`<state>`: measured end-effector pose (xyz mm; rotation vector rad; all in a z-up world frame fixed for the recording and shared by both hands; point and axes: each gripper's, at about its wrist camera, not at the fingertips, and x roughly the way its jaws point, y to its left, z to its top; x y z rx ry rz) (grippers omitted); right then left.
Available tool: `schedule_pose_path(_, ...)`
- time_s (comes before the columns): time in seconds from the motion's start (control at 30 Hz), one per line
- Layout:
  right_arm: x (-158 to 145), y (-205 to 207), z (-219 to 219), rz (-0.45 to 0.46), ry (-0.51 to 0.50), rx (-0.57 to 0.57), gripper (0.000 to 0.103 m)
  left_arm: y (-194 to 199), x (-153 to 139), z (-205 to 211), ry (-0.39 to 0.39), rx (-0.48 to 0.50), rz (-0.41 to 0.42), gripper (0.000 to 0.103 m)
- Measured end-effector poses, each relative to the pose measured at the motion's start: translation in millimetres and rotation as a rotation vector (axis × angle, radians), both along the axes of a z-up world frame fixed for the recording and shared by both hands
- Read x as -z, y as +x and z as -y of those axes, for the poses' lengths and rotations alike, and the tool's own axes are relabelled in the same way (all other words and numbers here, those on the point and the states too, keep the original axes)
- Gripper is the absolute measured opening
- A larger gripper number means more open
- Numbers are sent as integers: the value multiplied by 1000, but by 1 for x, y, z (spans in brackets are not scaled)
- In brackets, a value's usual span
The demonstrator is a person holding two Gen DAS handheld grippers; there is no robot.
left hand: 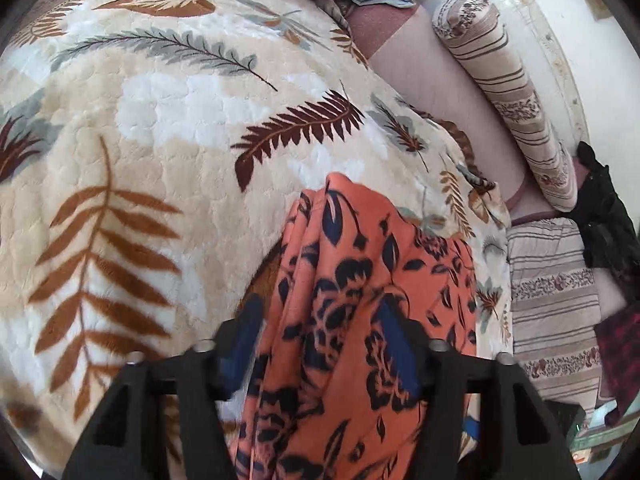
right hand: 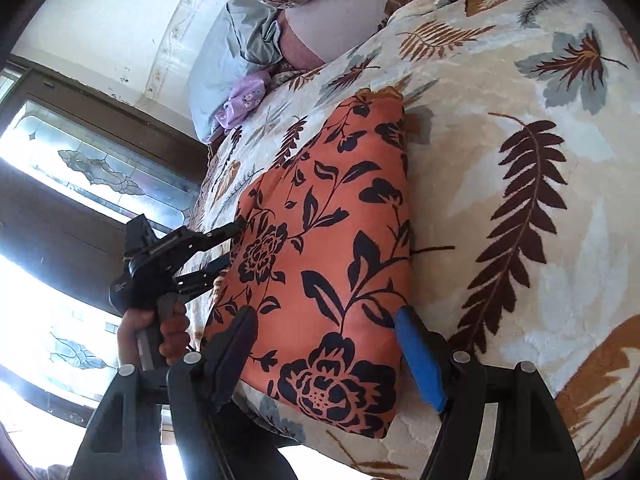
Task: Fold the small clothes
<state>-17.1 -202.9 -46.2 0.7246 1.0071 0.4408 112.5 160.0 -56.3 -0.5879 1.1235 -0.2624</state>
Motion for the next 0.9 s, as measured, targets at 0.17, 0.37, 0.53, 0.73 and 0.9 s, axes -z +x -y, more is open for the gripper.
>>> schedule_pose_path(0.17,24,18,12,-64,100,48,75,-28,3,7,81,35,26,75)
schedule_pose_path(0.37,44,44,8,-134,160,61,75,-41,22,36,278,127,75,87)
schedule_pose_path(0.53,45,49,-4,-137,110,32,75,-39,18,40,340,123,81,89)
schedule_pose_path(0.73,43,49,-8,-138,76,26,75,-40,18,41,346,121,84,89)
schedule_pose_path(0.9,42,51,-12,-142,56,22,75,-42,14,45,372,127,93,89)
